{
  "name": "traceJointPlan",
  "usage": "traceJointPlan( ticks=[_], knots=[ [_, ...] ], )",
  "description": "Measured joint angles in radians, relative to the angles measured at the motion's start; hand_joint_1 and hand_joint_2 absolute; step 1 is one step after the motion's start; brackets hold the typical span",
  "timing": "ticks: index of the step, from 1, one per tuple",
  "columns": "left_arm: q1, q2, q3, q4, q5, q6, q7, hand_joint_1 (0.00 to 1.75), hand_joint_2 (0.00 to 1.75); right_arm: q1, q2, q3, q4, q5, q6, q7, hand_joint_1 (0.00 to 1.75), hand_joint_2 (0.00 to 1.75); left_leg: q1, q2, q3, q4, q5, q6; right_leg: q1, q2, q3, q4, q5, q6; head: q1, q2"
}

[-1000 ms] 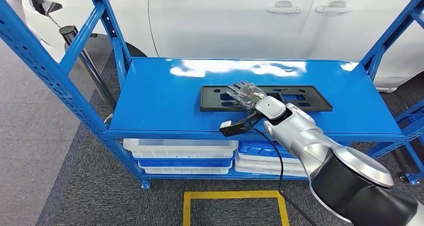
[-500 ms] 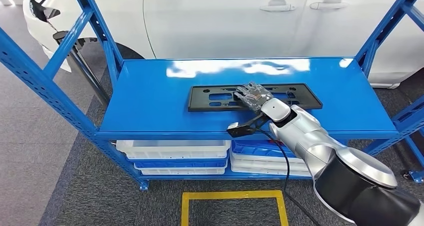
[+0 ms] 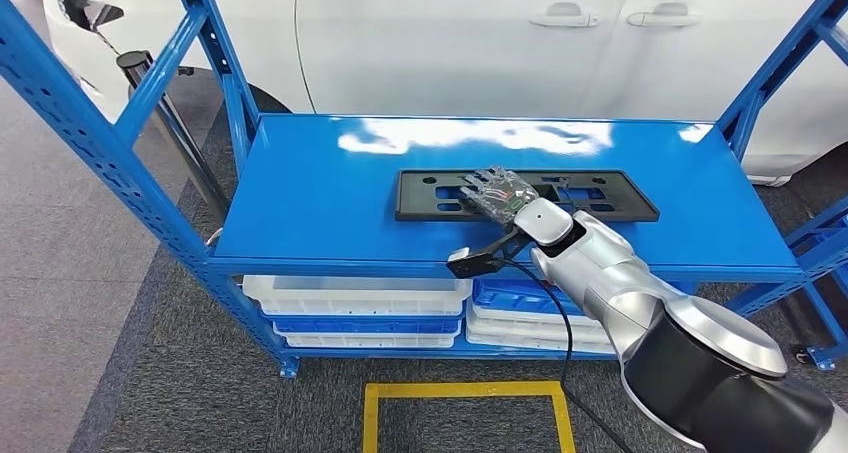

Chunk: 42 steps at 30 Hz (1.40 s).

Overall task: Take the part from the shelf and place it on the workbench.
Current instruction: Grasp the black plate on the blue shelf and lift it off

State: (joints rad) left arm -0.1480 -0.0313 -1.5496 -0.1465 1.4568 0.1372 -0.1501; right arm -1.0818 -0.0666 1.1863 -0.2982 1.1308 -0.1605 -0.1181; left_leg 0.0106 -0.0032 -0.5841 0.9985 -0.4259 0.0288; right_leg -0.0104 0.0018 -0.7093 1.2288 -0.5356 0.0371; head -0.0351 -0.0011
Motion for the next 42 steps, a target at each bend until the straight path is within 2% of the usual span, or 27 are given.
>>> traceJointPlan(
  ticks=[1, 2, 3, 5, 6, 8, 11, 13, 15, 16, 17, 18, 20, 22, 23, 25, 27, 29, 31, 32, 33, 34, 36, 37, 38, 40, 42],
  knots=[
    [0.001, 0.000, 0.000, 0.000, 0.002, 0.001, -0.001, 0.00, 0.00, 0.002, 0.000, 0.000, 0.001, 0.000, 0.001, -0.002, 0.00, 1.75, 0.000, 0.000, -0.001, 0.000, 0.000, 0.000, -0.002, 0.000, -0.024, 0.052, -0.015, 0.003, 0.000, 0.000],
    [0.002, -0.001, 0.000, 0.000, 0.004, 0.002, -0.003, 0.00, 0.00, 0.004, 0.000, 0.000, 0.001, 0.000, 0.001, -0.003, 0.00, 1.75, 0.000, -0.001, -0.001, 0.001, 0.000, 0.000, -0.004, 0.000, -0.033, 0.070, -0.011, 0.006, 0.000, 0.000],
    [0.003, -0.001, 0.000, 0.000, 0.005, 0.003, -0.005, 0.00, 0.00, 0.004, 0.000, 0.000, 0.002, 0.000, 0.001, -0.003, 0.00, 1.75, 0.001, -0.001, -0.001, 0.002, -0.001, -0.001, -0.007, 0.000, -0.022, 0.047, 0.012, 0.007, 0.000, 0.000],
    [0.002, -0.002, 0.000, 0.000, 0.007, 0.004, -0.008, 0.00, 0.00, 0.000, 0.000, 0.000, 0.003, 0.000, 0.001, -0.004, 0.00, 1.75, 0.001, -0.002, -0.001, 0.008, -0.005, -0.007, -0.012, -0.001, 0.041, -0.082, 0.079, 0.007, 0.000, 0.000],
    [0.001, -0.002, 0.000, 0.000, 0.007, 0.004, -0.009, 0.00, 0.00, -0.003, 0.000, 0.000, 0.003, 0.000, 0.001, -0.005, 0.00, 1.75, -0.001, -0.003, -0.003, 0.013, -0.008, -0.012, -0.011, -0.001, 0.070, -0.146, 0.099, 0.004, 0.000, 0.000],
    [0.001, -0.003, 0.000, 0.000, 0.006, 0.005, -0.009, 0.00, 0.00, -0.006, 0.001, -0.001, 0.003, 0.000, 0.001, -0.005, 0.00, 1.75, -0.004, -0.003, -0.008, 0.018, -0.011, -0.022, -0.007, 0.000, 0.096, -0.204, 0.106, -0.007, 0.000, 0.000],
    [0.001, -0.002, 0.000, 0.000, 0.003, 0.006, -0.009, 0.00, 0.00, -0.011, 0.002, -0.001, 0.003, 0.001, 0.001, -0.006, 0.00, 1.75, -0.002, -0.002, -0.009, 0.023, -0.019, -0.037, -0.005, 0.000, 0.100, -0.211, 0.107, -0.028, 0.000, 0.000],
    [0.000, -0.002, 0.000, 0.000, 0.000, 0.006, -0.010, 0.00, 0.00, -0.013, 0.003, -0.001, 0.003, 0.001, 0.003, -0.007, 0.00, 1.75, 0.001, -0.002, -0.036, 0.088, -0.059, -0.046, -0.007, -0.002, 0.104, -0.217, 0.109, -0.041, 0.000, 0.000],
    [0.001, -0.002, 0.000, 0.000, -0.002, 0.006, -0.010, 0.00, 0.00, -0.013, 0.004, -0.001, 0.003, 0.001, 0.003, -0.011, 0.00, 1.75, 0.002, -0.002, -0.095, 0.217, -0.120, -0.051, -0.006, -0.003, 0.105, -0.217, 0.108, -0.048, 0.000, 0.000],
    [0.001, -0.002, 0.000, 0.000, -0.002, 0.005, -0.009, 0.00, 0.00, -0.013, 0.004, -0.001, 0.003, 0.001, 0.003, -0.012, 0.00, 1.75, 0.002, -0.001, -0.122, 0.272, -0.138, -0.052, -0.005, -0.003, 0.105, -0.217, 0.108, -0.049, 0.000, 0.000],
    [0.001, -0.002, 0.000, 0.000, -0.002, 0.005, -0.009, 0.00, 0.00, -0.012, 0.004, -0.001, 0.003, 0.001, 0.003, -0.012, 0.00, 1.75, 0.002, -0.001, -0.136, 0.298, -0.138, -0.052, -0.004, -0.002, 0.105, -0.216, 0.108, -0.049, 0.000, 0.000],
    [0.001, -0.002, 0.000, 0.000, -0.002, 0.004, -0.009, 0.00, 0.00, -0.012, 0.004, -0.001, 0.003, 0.001, 0.003, -0.012, 0.00, 1.75, 0.002, -0.001, -0.133, 0.286, -0.119, -0.051, -0.003, -0.002, 0.106, -0.216, 0.107, -0.049, 0.000, 0.000],
    [0.001, -0.002, 0.000, 0.000, -0.002, 0.004, -0.010, 0.00, 0.00, -0.012, 0.005, -0.001, 0.004, 0.001, 0.003, -0.012, 0.00, 1.75, 0.002, -0.001, -0.079, 0.165, -0.050, -0.044, -0.003, -0.001, 0.108, -0.214, 0.105, -0.046, 0.000, 0.000],
    [0.000, -0.002, 0.000, 0.000, -0.002, 0.004, -0.010, 0.00, 0.00, -0.012, 0.005, -0.001, 0.004, 0.001, 0.002, -0.012, 0.00, 1.75, -0.001, -0.002, -0.025, 0.052, -0.012, -0.036, 0.001, 0.000, 0.107, -0.212, 0.103, -0.038, 0.000, 0.000],
    [-0.001, -0.002, 0.000, 0.000, -0.002, 0.004, -0.010, 0.00, 0.00, -0.012, 0.005, -0.001, 0.004, 0.001, 0.002, -0.013, 0.00, 1.75, -0.003, -0.002, -0.015, 0.030, -0.009, -0.032, 0.002, 0.000, 0.106, -0.212, 0.104, -0.033, 0.000, 0.000],
    [0.000, -0.002, 0.000, 0.000, -0.002, 0.004, -0.010, 0.00, 0.00, -0.012, 0.005, -0.001, 0.004, 0.001, 0.002, -0.013, 0.00, 1.75, -0.005, -0.003, -0.015, 0.024, -0.009, -0.022, 0.004, 0.000, 0.105, -0.215, 0.107, -0.021, 0.000, 0.000],
    [-0.001, -0.002, 0.000, 0.000, -0.002, 0.004, -0.010, 0.00, 0.00, -0.012, 0.005, -0.001, 0.004, 0.001, 0.002, -0.012, 0.00, 1.75, -0.002, -0.003, -0.013, 0.015, -0.003, -0.010, 0.001, 0.000, 0.097, -0.197, 0.092, -0.010, 0.000, 0.000],
    [-0.002, -0.002, 0.000, 0.000, -0.002, 0.004, -0.010, 0.00, 0.00, -0.011, 0.005, -0.002, 0.004, 0.001, 0.001, -0.012, 0.00, 1.75, 0.000, -0.002, -0.012, 0.009, 0.002, 0.000, -0.002, -0.001, 0.054, -0.104, 0.037, -0.001, 0.000, 0.000],
    [-0.002, -0.002, 0.000, 0.000, -0.002, 0.004, -0.010, 0.00, 0.00, -0.007, 0.005, -0.002, 0.004, 0.001, 0.002, -0.012, 0.00, 1.75, -0.002, -0.002, -0.014, 0.009, 0.003, 0.003, -0.003, -0.001, -0.011, 0.033, -0.020, 0.005, 0.000, 0.000],
    [-0.001, -0.002, 0.000, 0.000, -0.002, 0.004, -0.010, 0.00, 0.00, -0.003, 0.005, -0.002, 0.005, 0.001, 0.002, -0.012, 0.00, 1.75, -0.002, -0.003, -0.014, 0.010, 0.003, 0.003, -0.003, -0.001, -0.031, 0.073, -0.027, 0.006, 0.000, 0.000],
    [0.000, -0.002, 0.000, 0.000, -0.002, 0.004, -0.010, 0.44, 0.00, -0.001, 0.005, -0.001, 0.005, 0.001, 0.002, -0.012, 0.00, 1.75, -0.002, -0.003, -0.014, 0.011, 0.002, 0.003, -0.003, -0.001, -0.033, 0.074, -0.014, 0.005, 0.000, 0.000],
    [0.000, -0.002, 0.000, 0.000, -0.002, 0.004, -0.010, 0.87, 0.00, 0.000, 0.005, -0.002, 0.005, 0.001, 0.002, -0.012, 0.00, 1.75, -0.002, -0.003, -0.013, 0.012, 0.002, 0.002, -0.003, -0.001, -0.014, 0.031, 0.016, 0.004, 0.000, 0.000],
    [-0.001, -0.002, 0.000, 0.000, -0.002, 0.002, -0.014, 1.75, 0.00, -0.003, 0.005, -0.002, 0.005, 0.001, 0.001, -0.012, 0.00, 1.75, -0.004, -0.004, -0.014, 0.017, -0.001, -0.002, -0.001, -0.001, 0.056, -0.115, 0.084, -0.004, 0.000, 0.000],
    [-0.002, -0.002, 0.000, 0.000, -0.002, 0.000, -0.018, 1.75, 0.00, -0.005, 0.005, -0.002, 0.005, 0.001, 0.001, -0.012, 0.00, 1.75, -0.006, -0.004, -0.016, 0.019, -0.003, -0.006, 0.002, -0.001, 0.082, -0.172, 0.103, -0.009, 0.000, 0.000],
    [-0.002, -0.002, 0.000, 0.000, -0.003, -0.001, -0.022, 1.75, 0.00, -0.006, 0.005, -0.002, 0.005, 0.001, 0.001, -0.012, 0.00, 1.75, -0.007, -0.004, -0.017, 0.020, -0.004, -0.010, 0.004, 0.000, 0.096, -0.204, 0.110, -0.014, 0.000, 0.000],
    [-0.002, -0.002, 0.000, 0.000, -0.003, -0.003, -0.030, 1.75, 0.00, -0.008, 0.005, -0.003, 0.005, 0.001, 0.000, -0.012, 0.00, 1.75, -0.008, -0.004, -0.017, 0.018, -0.003, -0.020, 0.007, 0.000, 0.099, -0.214, 0.109, -0.025, 0.000, 0.000],
    [-0.001, -0.002, 0.000, 0.000, -0.003, -0.005, -0.034, 1.75, 0.00, -0.010, 0.005, -0.004, 0.005, 0.001, 0.000, -0.012, 0.00, 1.75, -0.007, -0.003, -0.020, 0.031, -0.016, -0.030, 0.002, -0.002, 0.103, -0.221, 0.113, -0.037, 0.000, 0.000]
  ],
)
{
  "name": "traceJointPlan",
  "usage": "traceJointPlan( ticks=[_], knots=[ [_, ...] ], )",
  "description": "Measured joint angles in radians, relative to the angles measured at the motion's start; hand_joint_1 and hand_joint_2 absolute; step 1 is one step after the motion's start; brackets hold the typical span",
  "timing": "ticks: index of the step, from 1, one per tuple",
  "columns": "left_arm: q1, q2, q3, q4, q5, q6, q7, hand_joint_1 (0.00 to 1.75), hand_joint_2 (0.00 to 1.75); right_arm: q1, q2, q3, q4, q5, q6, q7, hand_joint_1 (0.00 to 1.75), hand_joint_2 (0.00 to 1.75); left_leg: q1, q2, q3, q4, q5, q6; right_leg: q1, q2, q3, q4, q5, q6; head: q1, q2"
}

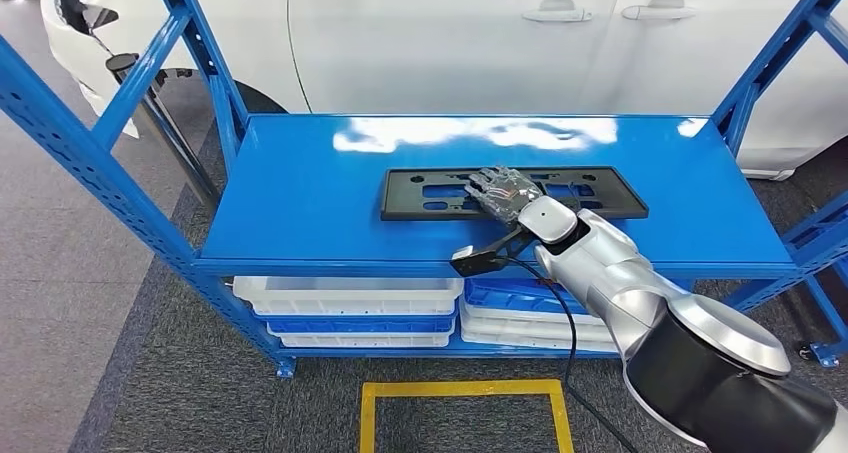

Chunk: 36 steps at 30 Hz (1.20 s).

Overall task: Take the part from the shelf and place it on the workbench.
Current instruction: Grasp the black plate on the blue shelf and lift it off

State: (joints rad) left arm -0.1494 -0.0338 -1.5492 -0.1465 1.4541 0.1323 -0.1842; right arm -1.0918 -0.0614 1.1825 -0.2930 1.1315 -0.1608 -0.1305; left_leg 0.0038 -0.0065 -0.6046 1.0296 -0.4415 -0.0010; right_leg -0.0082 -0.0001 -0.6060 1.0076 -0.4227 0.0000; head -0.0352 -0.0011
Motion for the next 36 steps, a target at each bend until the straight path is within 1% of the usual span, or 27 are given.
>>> traceJointPlan(
  ticks=[2, 4, 5, 6, 7, 9, 10, 11, 14, 16, 17, 19, 20, 21, 22, 23, 24, 25, 26, 27, 28, 30, 31, 32, 34, 35, 36],
  knots=[
    [0.000, 0.000, 0.000, 0.000, 0.000, -0.002, -0.002, 1.75, 0.00, -0.002, 0.000, -0.001, 0.000, 0.000, 0.000, 0.000, 0.00, 1.75, 0.002, 0.001, -0.035, 0.082, -0.050, -0.009, -0.005, -0.002, 0.004, -0.006, 0.003, -0.010, 0.000, 0.000],
    [0.000, 0.000, 0.000, 0.000, 0.001, -0.002, -0.004, 1.75, 0.00, -0.001, 0.001, -0.002, 0.000, 0.000, 0.000, 0.000, 0.00, 1.75, 0.005, 0.001, -0.096, 0.216, -0.111, -0.015, -0.004, -0.002, 0.004, -0.006, 0.003, -0.013, 0.000, 0.000],
    [0.000, 0.000, 0.000, 0.000, 0.001, -0.002, -0.006, 1.75, 0.00, 0.000, 0.002, -0.002, 0.000, 0.000, -0.001, 0.000, 0.00, 1.75, 0.006, 0.001, -0.119, 0.263, -0.124, -0.017, -0.004, -0.002, 0.004, -0.005, 0.002, -0.013, 0.000, 0.000],
    [-0.001, 0.000, 0.000, 0.000, 0.001, -0.002, -0.007, 1.75, 0.00, 0.001, 0.002, -0.002, 0.000, 0.000, -0.001, 0.000, 0.00, 1.75, 0.007, 0.001, -0.125, 0.275, -0.118, -0.018, -0.004, -0.001, 0.004, -0.005, 0.002, -0.013, 0.000, 0.000],
    [-0.001, 0.001, 0.000, 0.000, 0.002, -0.002, -0.008, 1.75, 0.00, 0.001, 0.002, -0.002, 0.000, 0.000, -0.002, -0.001, 0.00, 1.75, 0.007, 0.001, -0.111, 0.246, -0.093, -0.018, -0.004, -0.001, 0.005, -0.004, 0.001, -0.012, 0.000, 0.000],
    [-0.001, 0.003, 0.000, 0.000, 0.003, -0.003, -0.009, 1.75, 0.00, 0.000, 0.002, -0.004, 0.000, 0.001, -0.004, -0.001, 0.00, 1.75, 0.007, 0.002, -0.044, 0.108, -0.024, -0.013, -0.003, 0.000, 0.008, -0.001, -0.002, -0.006, 0.000, 0.000],
    [-0.001, 0.004, 0.000, 0.000, 0.003, -0.005, -0.010, 1.75, 0.00, 0.000, 0.002, -0.005, 0.000, 0.002, -0.005, -0.001, 0.00, 1.75, 0.006, 0.001, -0.014, 0.046, -0.003, -0.009, -0.001, 0.001, 0.007, 0.001, -0.004, -0.002, 0.000, 0.000],
    [-0.001, 0.004, 0.000, 0.000, 0.003, -0.005, -0.010, 1.75, 0.00, -0.001, 0.001, -0.005, 0.000, 0.002, -0.005, -0.001, 0.00, 1.75, 0.006, 0.001, 0.004, 0.007, 0.007, -0.005, 0.001, 0.001, 0.006, 0.003, -0.004, 0.003, 0.000, 0.000],
    [-0.001, 0.003, 0.000, 0.000, 0.003, -0.007, -0.011, 1.75, 0.00, -0.002, 0.001, -0.006, 0.000, 0.003, -0.005, -0.001, 0.00, 1.75, 0.004, 0.000, 0.009, -0.013, 0.008, 0.012, 0.001, 0.001, 0.002, 0.002, -0.003, 0.019, 0.000, 0.000],
    [-0.002, 0.002, 0.000, 0.000, 0.002, -0.007, -0.011, 1.75, 0.00, -0.004, 0.001, -0.007, 0.000, 0.003, -0.005, -0.002, 0.00, 1.75, 0.006, 0.001, 0.011, -0.020, 0.014, 0.025, -0.002, 0.001, -0.012, 0.034, -0.028, 0.030, 0.000, 0.000],
    [-0.003, 0.002, 0.000, 0.000, 0.002, -0.007, -0.011, 1.75, 0.00, -0.005, 0.001, -0.007, 0.000, 0.003, -0.005, -0.002, 0.00, 1.75, 0.007, 0.001, 0.011, -0.023, 0.017, 0.029, -0.003, 0.001, -0.033, 0.080, -0.056, 0.034, 0.000, 0.000],
    [-0.003, 0.002, 0.000, 0.000, 0.001, -0.008, -0.012, 1.75, 0.00, -0.003, 0.001, -0.007, 0.000, 0.003, -0.005, -0.002, 0.00, 1.75, 0.005, 0.001, 0.010, -0.023, 0.017, 0.033, -0.004, 0.001, -0.097, 0.217, -0.119, 0.039, 0.000, 0.000],
    [-0.002, 0.002, 0.000, 0.000, 0.001, -0.008, -0.012, 1.75, 0.00, -0.001, 0.001, -0.007, 0.000, 0.003, -0.005, -0.002, 0.00, 1.75, 0.004, 0.001, 0.010, -0.023, 0.017, 0.034, -0.005, 0.001, -0.124, 0.272, -0.135, 0.040, 0.000, 0.000],
    [-0.002, 0.002, 0.000, 0.000, 0.001, -0.008, -0.012, 1.75, 0.00, 0.001, 0.000, -0.007, 0.001, 0.003, -0.005, -0.002, 0.00, 1.75, 0.004, 0.001, 0.010, -0.022, 0.017, 0.034, -0.005, 0.001, -0.136, 0.294, -0.132, 0.040, 0.000, 0.000],
    [-0.002, 0.002, 0.000, 0.000, 0.001, -0.008, -0.012, 1.75, 0.00, 0.001, 0.000, -0.007, 0.001, 0.003, -0.005, -0.002, 0.00, 1.75, 0.004, 0.000, 0.010, -0.021, 0.016, 0.033, -0.004, 0.001, -0.129, 0.274, -0.110, 0.039, 0.000, 0.000],
    [-0.002, 0.002, 0.000, 0.000, 0.001, -0.008, -0.012, 1.75, 0.00, 0.000, 0.000, -0.007, 0.001, 0.003, -0.005, -0.002, 0.00, 1.75, 0.003, 0.000, 0.011, -0.020, 0.015, 0.032, -0.004, 0.001, -0.102, 0.216, -0.074, 0.036, 0.000, 0.000],
    [-0.002, 0.001, 0.000, 0.000, 0.001, -0.008, -0.012, 1.51, 0.00, -0.001, 0.000, -0.007, 0.001, 0.003, -0.005, -0.002, 0.00, 1.75, 0.003, 0.000, 0.011, -0.018, 0.014, 0.030, -0.004, 0.001, -0.067, 0.139, -0.039, 0.032, 0.000, 0.000],
    [-0.003, 0.001, 0.000, 0.000, 0.001, -0.008, -0.012, 1.08, 0.00, -0.004, 0.000, -0.008, 0.001, 0.003, -0.005, -0.002, 0.00, 1.75, 0.002, 0.000, 0.010, -0.015, 0.012, 0.027, -0.001, 0.001, -0.036, 0.073, -0.014, 0.027, 0.000, 0.000],
    [-0.004, 0.001, 0.000, 0.000, 0.001, -0.008, -0.012, 0.64, 0.00, -0.006, 0.000, -0.008, 0.001, 0.003, -0.005, -0.002, 0.00, 1.75, 0.001, 0.000, 0.009, -0.014, 0.011, 0.023, 0.001, 0.001, -0.016, 0.028, -0.001, 0.023, 0.000, 0.000],
    [-0.004, 0.001, 0.000, 0.000, 0.001, -0.008, -0.011, 0.21, 0.00, -0.007, 0.000, -0.009, 0.001, 0.004, -0.005, -0.002, 0.00, 1.75, 0.000, 0.000, 0.007, -0.013, 0.010, 0.019, 0.004, 0.001, -0.007, 0.007, 0.001, 0.018, 0.000, 0.000],
    [-0.004, 0.000, 0.000, 0.000, 0.001, -0.007, -0.011, 0.00, 0.00, -0.007, 0.000, -0.009, 0.001, 0.004, -0.005, -0.002, 0.00, 1.75, -0.001, -0.001, 0.007, -0.014, 0.011, 0.014, 0.007, 0.001, -0.007, 0.005, 0.001, 0.014, 0.000, 0.000],
    [-0.004, 0.000, 0.000, 0.000, 0.004, -0.003, -0.007, 0.00, 0.00, -0.008, 0.000, -0.011, 0.001, 0.006, -0.006, -0.002, 0.00, 1.75, -0.001, 0.000, 0.006, -0.013, 0.007, 0.003, 0.003, 0.001, -0.004, -0.002, 0.005, 0.002, 0.000, 0.000],
    [-0.004, 0.000, 0.000, 0.000, 0.005, -0.001, -0.004, 0.00, 0.00, -0.009, 0.000, -0.012, 0.001, 0.007, -0.006, -0.002, 0.00, 1.75, -0.001, 0.000, -0.001, 0.005, -0.007, -0.002, 0.000, 0.000, -0.001, -0.006, 0.007, -0.003, 0.000, 0.000],
    [-0.005, 0.000, 0.000, 0.000, 0.006, 0.001, 0.000, 0.00, 0.00, -0.010, 0.000, -0.013, 0.001, 0.009, -0.006, -0.002, 0.00, 1.75, 0.000, 0.001, -0.018, 0.045, -0.032, -0.006, -0.003, 0.000, 0.001, -0.010, 0.009, -0.008, 0.000, 0.000],
    [-0.007, 0.000, 0.000, 0.000, 0.007, 0.003, 0.007, 0.00, 0.00, -0.010, 0.000, -0.014, 0.001, 0.011, -0.005, -0.002, 0.00, 1.75, 0.003, 0.001, -0.077, 0.176, -0.097, -0.013, -0.003, -0.001, 0.002, -0.011, 0.009, -0.013, 0.000, 0.000],
    [-0.007, 0.000, 0.000, 0.000, 0.008, 0.003, 0.010, 0.00, 0.00, -0.010, 0.000, -0.014, 0.001, 0.013, -0.004, -0.002, 0.00, 1.75, 0.004, 0.001, -0.107, 0.238, -0.119, -0.016, -0.003, -0.001, 0.002, -0.011, 0.008, -0.013, 0.000, 0.000],
    [-0.007, 0.000, 0.000, 0.000, 0.008, 0.004, 0.012, 0.00, 0.00, -0.009, 0.000, -0.014, 0.001, 0.014, -0.003, -0.002, 0.00, 1.75, 0.004, 0.001, -0.124, 0.271, -0.123, -0.017, -0.002, -0.001, 0.002, -0.010, 0.008, -0.014, 0.000, 0.000]
  ],
)
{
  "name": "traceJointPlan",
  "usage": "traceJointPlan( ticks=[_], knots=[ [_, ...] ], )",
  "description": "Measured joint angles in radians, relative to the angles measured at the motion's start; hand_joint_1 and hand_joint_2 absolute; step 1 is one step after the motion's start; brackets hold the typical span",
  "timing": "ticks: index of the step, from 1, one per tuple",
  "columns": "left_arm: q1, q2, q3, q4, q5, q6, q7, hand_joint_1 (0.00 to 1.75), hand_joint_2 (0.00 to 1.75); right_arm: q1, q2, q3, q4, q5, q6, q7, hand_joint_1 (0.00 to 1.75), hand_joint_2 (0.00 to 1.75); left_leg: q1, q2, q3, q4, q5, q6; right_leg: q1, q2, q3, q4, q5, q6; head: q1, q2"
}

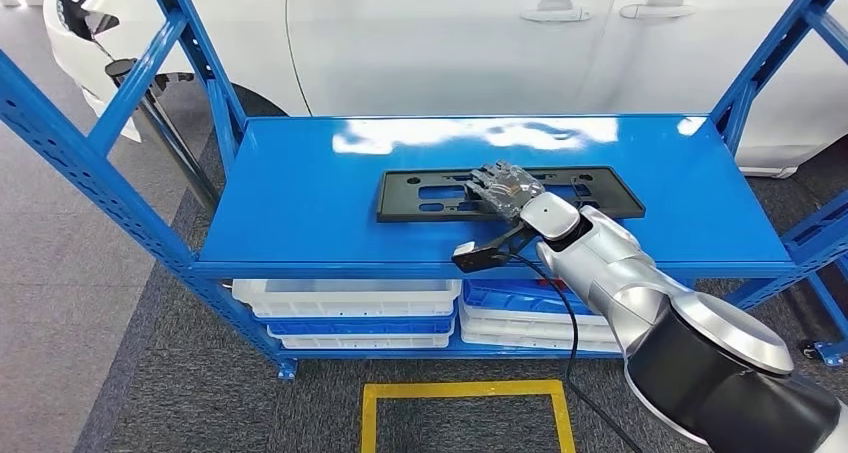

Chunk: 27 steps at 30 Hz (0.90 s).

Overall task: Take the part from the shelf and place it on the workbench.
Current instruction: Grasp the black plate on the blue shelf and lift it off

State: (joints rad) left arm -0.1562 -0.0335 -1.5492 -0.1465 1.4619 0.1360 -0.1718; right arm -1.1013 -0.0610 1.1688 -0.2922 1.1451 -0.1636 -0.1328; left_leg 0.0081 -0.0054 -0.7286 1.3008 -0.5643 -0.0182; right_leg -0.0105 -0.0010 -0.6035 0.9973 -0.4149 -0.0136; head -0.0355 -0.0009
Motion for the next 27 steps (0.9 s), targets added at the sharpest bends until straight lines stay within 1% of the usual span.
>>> traceJointPlan(
  ticks=[1, 2, 3, 4, 5, 6, 7, 9, 10, 11, 12, 13, 14, 15, 16, 17, 18, 19, 20, 21, 23, 24, 25, 26, 27],
  knots=[
    [0.000, 0.000, 0.000, 0.000, 0.000, 0.000, 0.002, 0.00, 0.00, 0.000, 0.000, 0.000, 0.000, 0.001, 0.001, 0.000, 0.00, 1.75, 0.001, 0.000, 0.002, -0.007, 0.016, 0.000, 0.000, 0.000, 0.001, 0.001, -0.001, 0.000, 0.000, 0.000],
    [0.000, 0.000, 0.000, 0.000, 0.000, 0.001, 0.003, 0.00, 0.00, 0.000, 0.000, 0.000, 0.000, 0.001, 0.001, 0.000, 0.00, 1.75, 0.001, 0.000, 0.024, -0.055, 0.049, 0.001, 0.000, 0.000, 0.002, 0.002, -0.002, 0.002, 0.000, 0.000],
    [0.000, 0.000, 0.000, 0.000, 0.000, 0.001, 0.004, 0.00, 0.00, 0.000, 0.000, 0.000, 0.000, 0.001, 0.002, 0.000, 0.00, 1.75, 0.001, 0.000, 0.059, -0.130, 0.088, 0.004, 0.000, 0.001, 0.003, 0.003, -0.003, 0.004, 0.000, 0.000],
    [-0.001, 0.000, 0.000, 0.000, 0.000, 0.001, 0.004, 0.00, 0.00, -0.001, 0.000, 0.000, 0.000, 0.001, 0.002, 0.000, 0.00, 1.75, 0.000, 0.001, 0.095, -0.202, 0.115, 0.008, 0.002, 0.001, 0.004, 0.005, -0.005, 0.007, 0.000, 0.000],
    [-0.002, 0.000, 0.000, 0.000, 0.000, 0.001, 0.004, 0.00, 0.00, -0.002, 0.000, -0.001, 0.000, 0.001, 0.002, -0.001, 0.03, 1.75, -0.001, 0.000, 0.120, -0.254, 0.132, 0.012, 0.004, 0.001, 0.003, 0.007, -0.006, 0.011, 0.000, 0.000],
    [-0.002, 0.000, 0.000, 0.000, 0.001, 0.001, 0.004, 0.00, 0.00, -0.003, 0.000, -0.001, 0.000, 0.001, 0.002, -0.001, 0.40, 1.75, -0.002, 0.000, 0.132, -0.282, 0.136, 0.016, 0.006, 0.001, 0.001, 0.008, -0.007, 0.016, 0.000, 0.000],
    [-0.001, 0.000, 0.000, 0.000, 0.001, 0.001, 0.005, 0.00, 0.00, -0.004, 0.000, -0.001, 0.000, 0.001, 0.002, -0.002, 0.82, 1.75, -0.004, -0.001, 0.134, -0.287, 0.133, 0.021, 0.007, 0.002, -0.001, 0.008, -0.006, 0.021, 0.000, 0.000],
    [0.000, -0.001, 0.000, 0.000, 0.002, 0.001, 0.006, 0.00, 0.00, -0.005, 0.000, -0.001, 0.000, 0.001, 0.003, -0.005, 1.65, 1.75, -0.003, -0.001, 0.132, -0.291, 0.137, 0.033, 0.005, 0.001, -0.003, 0.011, -0.009, 0.032, 0.000, 0.000],
    [0.000, -0.001, 0.000, 0.000, 0.002, 0.001, 0.007, 0.00, 0.00, -0.006, 0.000, -0.001, 0.000, 0.001, 0.004, -0.007, 1.72, 1.75, -0.001, -0.001, 0.133, -0.294, 0.140, 0.039, 0.004, 0.001, -0.009, 0.025, -0.020, 0.038, 0.000, 0.000],
    [-0.001, -0.001, 0.000, 0.000, 0.002, 0.001, 0.007, 0.00, 0.00, -0.007, 0.000, -0.001, 0.000, 0.001, 0.005, -0.009, 1.73, 1.75, 0.000, 0.000, 0.134, -0.297, 0.142, 0.044, 0.002, 0.001, -0.023, 0.057, -0.042, 0.043, 0.000, 0.000],
    [-0.002, -0.001, 0.000, 0.000, 0.003, 0.001, 0.007, 0.00, 0.00, -0.008, 0.000, -0.002, 0.000, 0.001, 0.006, -0.011, 1.73, 1.75, 0.001, 0.000, 0.134, -0.298, 0.144, 0.048, 0.000, 0.001, -0.047, 0.112, -0.073, 0.046, 0.000, 0.000],
    [-0.002, -0.001, 0.000, 0.000, 0.003, 0.001, 0.007, 0.00, 0.00, -0.008, 0.000, -0.002, 0.000, 0.001, 0.007, -0.012, 1.74, 1.75, 0.000, 0.000, 0.133, -0.298, 0.144, 0.050, -0.001, 0.001, -0.080, 0.183, -0.106, 0.049, 0.000, 0.000],
    [-0.001, -0.001, 0.000, 0.000, 0.004, 0.001, 0.007, 0.00, 0.00, -0.006, 0.000, -0.002, 0.000, 0.001, 0.008, -0.014, 1.74, 1.75, 0.000, 0.000, 0.132, -0.297, 0.144, 0.051, -0.002, 0.001, -0.111, 0.250, -0.132, 0.052, 0.000, 0.000],
    [0.000, -0.001, 0.000, 0.000, 0.004, 0.001, 0.007, 0.00, 0.00, -0.004, 0.000, -0.002, 0.001, 0.001, 0.009, -0.015, 1.74, 1.75, 0.000, 0.000, 0.131, -0.296, 0.143, 0.052, -0.003, 0.001, -0.133, 0.294, -0.142, 0.053, 0.000, 0.000],
    [0.001, -0.001, 0.000, 0.000, 0.005, 0.001, 0.007, 0.00, 0.00, -0.003, 0.000, -0.002, 0.001, 0.001, 0.010, -0.015, 1.75, 1.75, 0.000, -0.001, 0.131, -0.295, 0.143, 0.052, -0.003, 0.001, -0.136, 0.300, -0.132, 0.053, 0.000, 0.000],
    [0.002, -0.001, 0.000, 0.000, 0.005, 0.001, 0.007, 0.00, 0.00, -0.003, 0.000, -0.002, 0.001, 0.001, 0.010, -0.016, 1.75, 1.75, 0.000, -0.001, 0.131, -0.293, 0.142, 0.050, -0.004, 0.001, -0.118, 0.261, -0.104, 0.053, 0.000, 0.000],
    [0.002, -0.002, 0.000, 0.000, 0.006, 0.001, 0.007, 0.00, 0.00, -0.005, 0.000, -0.002, 0.001, 0.000, 0.009, -0.016, 1.75, 1.75, 0.000, -0.001, 0.132, -0.291, 0.141, 0.048, -0.004, 0.001, -0.085, 0.192, -0.067, 0.051, 0.000, 0.000],
    [0.001, -0.002, 0.000, 0.000, 0.008, 0.001, 0.006, 0.00, 0.00, -0.008, 0.000, -0.003, 0.000, 0.000, 0.008, -0.016, 1.75, 1.75, -0.002, -0.002, 0.131, -0.288, 0.139, 0.045, -0.003, 0.001, -0.049, 0.120, -0.040, 0.047, 0.000, 0.000],
    [0.001, -0.002, 0.000, 0.000, 0.009, 0.000, 0.006, 0.00, 0.00, -0.011, 0.001, -0.003, 0.000, 0.000, 0.007, -0.015, 1.75, 1.75, -0.003, -0.002, 0.130, -0.286, 0.137, 0.041, 0.000, 0.002, -0.022, 0.063, -0.021, 0.042, 0.000, 0.000],
    [0.001, -0.002, 0.000, 0.000, 0.010, 0.000, 0.006, 0.00, 0.00, -0.014, 0.001, -0.004, 0.000, 0.000, 0.006, -0.015, 1.75, 1.75, -0.004, -0.002, 0.129, -0.284, 0.136, 0.036, 0.003, 0.002, -0.007, 0.030, -0.014, 0.037, 0.000, 0.000],
    [0.001, -0.002, 0.000, 0.000, 0.010, 0.000, 0.005, 0.00, 0.00, -0.015, 0.001, -0.004, 0.000, 0.000, 0.006, -0.014, 1.75, 1.75, -0.005, -0.002, 0.129, -0.285, 0.136, 0.027, 0.006, 0.003, -0.004, 0.019, -0.015, 0.026, 0.000, 0.000],
    [0.001, -0.001, 0.000, 0.000, 0.010, 0.000, 0.005, 0.00, 0.00, -0.016, 0.001, -0.004, -0.001, 0.000, 0.006, -0.015, 1.75, 1.75, -0.004, -0.002, 0.129, -0.285, 0.134, 0.022, 0.004, 0.002, -0.002, 0.017, -0.013, 0.020, 0.000, 0.000],
    [0.001, -0.001, 0.000, 0.000, 0.010, 0.000, 0.005, 0.00, 0.00, -0.016, 0.001, -0.004, -0.001, 0.000, 0.006, -0.015, 1.75, 1.75, -0.004, -0.002, 0.126, -0.276, 0.126, 0.017, 0.001, 0.001, 0.000, 0.013, -0.011, 0.014, 0.000, 0.000],
    [0.001, -0.001, 0.000, 0.000, 0.010, 0.000, 0.005, 0.00, 0.00, -0.017, 0.001, -0.004, -0.001, 0.001, 0.007, -0.016, 1.75, 1.75, -0.004, -0.001, 0.114, -0.248, 0.107, 0.012, -0.001, 0.000, 0.001, 0.010, -0.009, 0.008, 0.000, 0.000],
    [0.001, -0.001, 0.000, 0.000, 0.010, 0.000, 0.005, 0.00, 0.00, -0.016, 0.002, -0.004, -0.002, 0.001, 0.007, -0.016, 1.75, 1.75, -0.003, -0.001, 0.092, -0.198, 0.078, 0.008, -0.003, -0.001, 0.003, 0.007, -0.008, 0.003, 0.000, 0.000]
  ],
)
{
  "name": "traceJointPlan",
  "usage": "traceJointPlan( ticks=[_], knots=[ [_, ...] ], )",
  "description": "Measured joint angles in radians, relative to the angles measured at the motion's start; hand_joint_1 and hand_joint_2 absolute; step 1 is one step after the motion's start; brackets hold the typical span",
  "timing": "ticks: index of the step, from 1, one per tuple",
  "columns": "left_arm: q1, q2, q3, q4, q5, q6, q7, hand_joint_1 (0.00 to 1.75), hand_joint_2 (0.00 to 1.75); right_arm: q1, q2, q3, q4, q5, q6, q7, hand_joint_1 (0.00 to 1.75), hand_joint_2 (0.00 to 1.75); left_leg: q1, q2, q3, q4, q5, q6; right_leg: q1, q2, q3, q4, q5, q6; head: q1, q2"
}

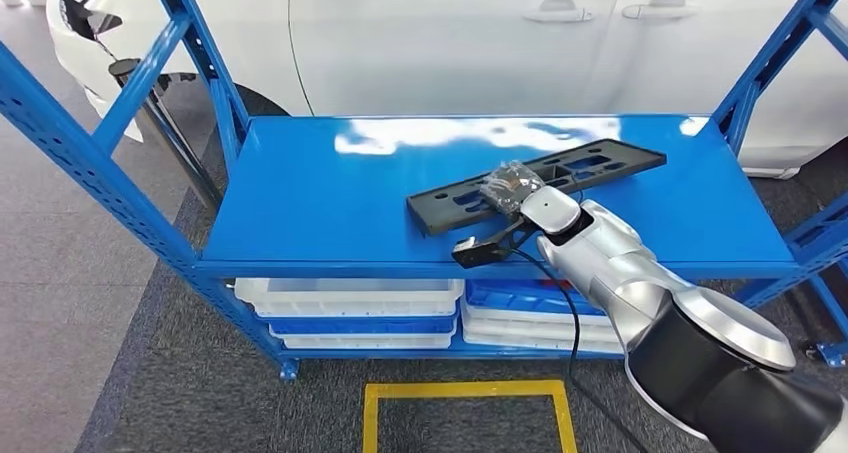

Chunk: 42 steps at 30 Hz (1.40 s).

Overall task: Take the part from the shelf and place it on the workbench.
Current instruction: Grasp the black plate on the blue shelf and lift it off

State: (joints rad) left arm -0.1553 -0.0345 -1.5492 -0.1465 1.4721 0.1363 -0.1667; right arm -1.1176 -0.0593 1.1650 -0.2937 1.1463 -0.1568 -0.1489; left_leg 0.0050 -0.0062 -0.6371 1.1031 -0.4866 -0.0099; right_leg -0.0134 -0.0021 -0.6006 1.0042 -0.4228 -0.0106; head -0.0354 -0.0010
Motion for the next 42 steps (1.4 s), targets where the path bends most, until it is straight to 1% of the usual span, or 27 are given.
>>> traceJointPlan(
  ticks=[2, 3, 4, 5, 7, 8, 10, 13, 15, 17, 18, 19, 20, 22, 24, 25, 27, 30, 31, 32, 34, 35, 36, 37, 38, 40, 42],
  knots=[
    [0.001, 0.000, 0.000, 0.000, 0.000, 0.000, 0.000, 0.00, 0.00, 0.003, 0.001, 0.000, 0.000, 0.000, 0.000, 0.000, 1.75, 1.75, 0.002, 0.000, -0.063, 0.138, -0.062, -0.006, 0.002, 0.000, 0.000, 0.000, 0.000, -0.004, 0.000, 0.000],
    [0.002, 0.000, 0.000, 0.000, 0.000, 0.000, 0.000, 0.00, 0.00, 0.004, 0.001, 0.000, 0.000, 0.000, 0.000, 0.000, 1.75, 1.75, 0.003, 0.000, -0.087, 0.187, -0.076, -0.007, 0.002, 0.000, 0.000, 0.000, -0.001, -0.005, 0.000, 0.000],
    [0.003, 0.000, 0.000, 0.000, 0.000, 0.000, 0.000, 0.00, 0.00, 0.005, 0.002, 0.000, 0.000, 0.000, 0.000, 0.000, 1.75, 1.75, 0.003, 0.000, -0.095, 0.202, -0.070, -0.008, 0.003, 0.001, 0.000, 0.000, -0.001, -0.005, 0.000, 0.000],
    [0.003, 0.000, 0.000, 0.000, 0.000, 0.000, 0.000, 0.00, 0.00, 0.005, 0.002, 0.000, 0.000, 0.000, 0.000, 0.000, 1.75, 1.75, 0.004, 0.000, -0.083, 0.175, -0.046, -0.007, 0.003, 0.001, 0.002, 0.001, -0.002, -0.004, 0.000, 0.000],
    [0.003, 0.000, 0.000, 0.000, 0.000, 0.000, 0.000, 0.00, 0.00, 0.005, 0.003, 0.000, 0.000, 0.000, 0.001, 0.000, 1.75, 1.75, 0.004, 0.001, -0.017, 0.037, 0.023, -0.001, 0.003, 0.002, 0.004, 0.003, -0.004, 0.000, 0.000, 0.000],
    [0.002, 0.000, 0.000, 0.000, 0.000, 0.000, 0.000, 0.00, 0.00, 0.005, 0.003, 0.000, 0.000, 0.000, 0.002, 0.000, 1.75, 1.75, 0.003, 0.000, 0.014, -0.027, 0.045, 0.003, 0.005, 0.003, 0.004, 0.005, -0.006, 0.003, 0.000, 0.000],
    [0.002, 0.001, 0.000, 0.000, 0.001, 0.000, -0.001, 0.00, 0.00, 0.004, 0.003, 0.000, 0.000, 0.000, 0.005, 0.000, 1.75, 1.75, -0.001, 0.000, 0.041, -0.086, 0.055, 0.011, 0.007, 0.003, 0.001, 0.006, -0.006, 0.013, 0.000, 0.000],
    [0.004, 0.001, 0.000, 0.000, 0.002, 0.001, -0.001, 0.00, 0.00, 0.003, 0.005, -0.002, 0.000, -0.009, 0.010, 0.000, 1.75, 1.75, 0.001, 0.000, 0.042, -0.095, 0.061, 0.027, 0.006, 0.003, -0.003, 0.011, -0.011, 0.029, 0.000, 0.000],
    [0.003, 0.001, 0.000, 0.000, 0.004, 0.001, -0.001, 0.00, 0.00, 0.001, 0.005, -0.014, 0.000, -0.043, 0.012, -0.014, 1.75, 1.75, 0.004, 0.001, 0.044, -0.103, 0.067, 0.037, 0.004, 0.003, -0.032, 0.076, -0.054, 0.039, 0.000, 0.000],
    [0.004, 0.001, 0.000, 0.000, 0.007, 0.001, -0.002, 0.00, 0.00, 0.002, 0.005, -0.040, -0.001, -0.099, 0.008, -0.048, 1.75, 1.75, 0.004, 0.001, 0.043, -0.103, 0.068, 0.040, 0.001, 0.003, -0.095, 0.210, -0.119, 0.045, 0.000, 0.000],
    [0.005, 0.001, 0.000, 0.000, 0.009, 0.001, -0.002, 0.00, 0.00, 0.003, 0.005, -0.057, -0.002, -0.126, 0.006, -0.068, 1.75, 1.75, 0.004, 0.001, 0.042, -0.102, 0.068, 0.040, -0.001, 0.003, -0.123, 0.269, -0.137, 0.048, 0.000, 0.000],
    [0.005, 0.001, 0.000, 0.000, 0.011, 0.001, -0.002, 0.00, 0.00, 0.001, 0.005, -0.074, -0.005, -0.147, 0.002, -0.088, 1.75, 1.75, 0.004, 0.001, 0.042, -0.101, 0.067, 0.040, -0.002, 0.003, -0.138, 0.296, -0.137, 0.050, 0.000, 0.000],
    [0.007, 0.001, 0.000, 0.000, 0.014, 0.001, -0.002, 0.00, 0.00, -0.004, 0.005, -0.090, -0.011, -0.165, -0.001, -0.108, 1.75, 1.75, 0.005, 0.000, 0.042, -0.099, 0.066, 0.039, -0.004, 0.003, -0.133, 0.282, -0.117, 0.051, 0.000, 0.000],
    [0.009, 0.001, 0.000, 0.000, 0.018, 0.001, -0.003, 0.00, 0.00, -0.025, 0.002, -0.120, -0.032, -0.190, -0.002, -0.144, 1.75, 1.75, 0.006, 0.000, 0.041, -0.091, 0.060, 0.033, -0.008, 0.002, -0.078, 0.156, -0.046, 0.051, 0.000, 0.000],
    [0.010, 0.002, 0.001, 0.000, 0.021, 0.001, -0.006, 0.00, 0.00, -0.056, -0.002, -0.145, -0.062, -0.208, 0.011, -0.167, 1.75, 1.75, 0.002, 0.000, 0.036, -0.081, 0.054, 0.023, -0.006, 0.003, -0.030, 0.046, -0.007, 0.044, 0.000, 0.000],
    [0.010, 0.002, 0.001, 0.000, 0.021, 0.001, -0.007, 0.00, 0.00, -0.069, -0.004, -0.154, -0.075, -0.213, 0.019, -0.173, 1.75, 1.75, 0.000, 0.000, 0.034, -0.079, 0.052, 0.019, -0.004, 0.004, -0.022, 0.026, -0.005, 0.040, 0.000, 0.000],
    [0.009, 0.003, 0.001, 0.000, 0.021, 0.001, -0.008, 0.00, 0.00, -0.081, -0.005, -0.163, -0.090, -0.216, 0.028, -0.178, 1.75, 1.75, -0.002, 0.000, 0.033, -0.078, 0.052, 0.015, -0.002, 0.005, -0.023, 0.025, -0.007, 0.034, 0.000, 0.000],
    [0.010, 0.003, 0.001, 0.000, 0.021, 0.001, -0.008, 0.00, 0.00, -0.084, -0.007, -0.165, -0.094, -0.217, 0.030, -0.179, 1.75, 1.75, -0.001, 0.000, 0.033, -0.079, 0.052, 0.014, -0.001, 0.005, -0.023, 0.025, -0.007, 0.031, 0.000, 0.000],
    [0.011, 0.003, 0.001, 0.000, 0.021, 0.001, -0.009, 0.00, 0.00, -0.088, -0.008, -0.170, -0.105, -0.219, 0.030, -0.180, 1.75, 1.75, 0.000, 0.001, 0.028, -0.066, 0.041, 0.008, -0.002, 0.004, -0.021, 0.022, -0.006, 0.023, 0.000, 0.000],
    [0.011, 0.003, 0.001, 0.000, 0.022, 0.001, -0.009, 0.00, 0.00, -0.094, -0.010, -0.177, -0.117, -0.223, 0.030, -0.183, 1.75, 1.75, 0.003, 0.001, 0.013, -0.031, 0.019, 0.002, -0.002, 0.002, -0.019, 0.019, -0.005, 0.014, 0.000, 0.000],
    [0.013, 0.003, 0.001, 0.000, 0.023, 0.001, -0.010, 0.00, 0.00, -0.107, -0.013, -0.189, -0.148, -0.241, 0.036, -0.197, 1.75, 1.75, 0.007, 0.001, -0.047, 0.103, -0.049, -0.012, -0.002, 0.001, -0.015, 0.013, -0.002, -0.003, 0.000, 0.000],
    [0.013, 0.004, 0.001, 0.000, 0.023, 0.001, -0.011, 0.00, 0.00, -0.115, -0.015, -0.193, -0.160, -0.255, 0.048, -0.207, 1.75, 1.75, 0.007, 0.001, -0.080, 0.170, -0.074, -0.014, -0.001, 0.002, -0.015, 0.014, -0.003, -0.005, 0.000, 0.000],
    [0.013, 0.004, 0.001, 0.000, 0.024, 0.001, -0.012, 0.00, 0.00, -0.125, -0.017, -0.195, -0.179, -0.273, 0.069, -0.215, 1.75, 1.75, 0.008, 0.001, -0.100, 0.209, -0.081, -0.015, 0.000, 0.003, -0.015, 0.015, -0.004, -0.006, 0.000, 0.000],
    [0.013, 0.004, 0.001, 0.000, 0.025, 0.001, -0.013, 0.00, 0.00, -0.139, -0.021, -0.198, -0.202, -0.292, 0.094, -0.219, 1.75, 1.75, 0.007, 0.001, -0.102, 0.207, -0.067, -0.013, 0.001, 0.005, -0.015, 0.016, -0.005, -0.006, 0.000, 0.000],
    [0.013, 0.005, 0.001, 0.000, 0.026, 0.001, -0.013, 0.00, 0.00, -0.156, -0.026, -0.201, -0.228, -0.314, 0.122, -0.222, 1.75, 1.75, 0.007, 0.001, -0.087, 0.167, -0.036, -0.010, 0.001, 0.006, -0.015, 0.017, -0.006, -0.005, 0.000, 0.000],
    [0.012, 0.008, 0.001, 0.000, 0.031, 0.001, -0.015, 0.00, 0.00, -0.202, -0.038, -0.207, -0.290, -0.373, 0.183, -0.220, 1.75, 1.75, 0.003, 0.002, -0.024, 0.024, 0.036, 0.000, 0.002, 0.008, -0.016, 0.018, -0.008, -0.002, 0.000, 0.000],
    [0.012, 0.010, 0.002, 0.000, 0.034, 0.001, -0.016, 0.00, 0.00, -0.248, -0.057, -0.216, -0.363, -0.464, 0.253, -0.206, 1.75, 1.75, -0.003, 0.002, 0.016, -0.071, 0.065, 0.008, 0.002, 0.008, -0.021, 0.017, -0.007, 0.007, 0.000, 0.000]
  ],
)
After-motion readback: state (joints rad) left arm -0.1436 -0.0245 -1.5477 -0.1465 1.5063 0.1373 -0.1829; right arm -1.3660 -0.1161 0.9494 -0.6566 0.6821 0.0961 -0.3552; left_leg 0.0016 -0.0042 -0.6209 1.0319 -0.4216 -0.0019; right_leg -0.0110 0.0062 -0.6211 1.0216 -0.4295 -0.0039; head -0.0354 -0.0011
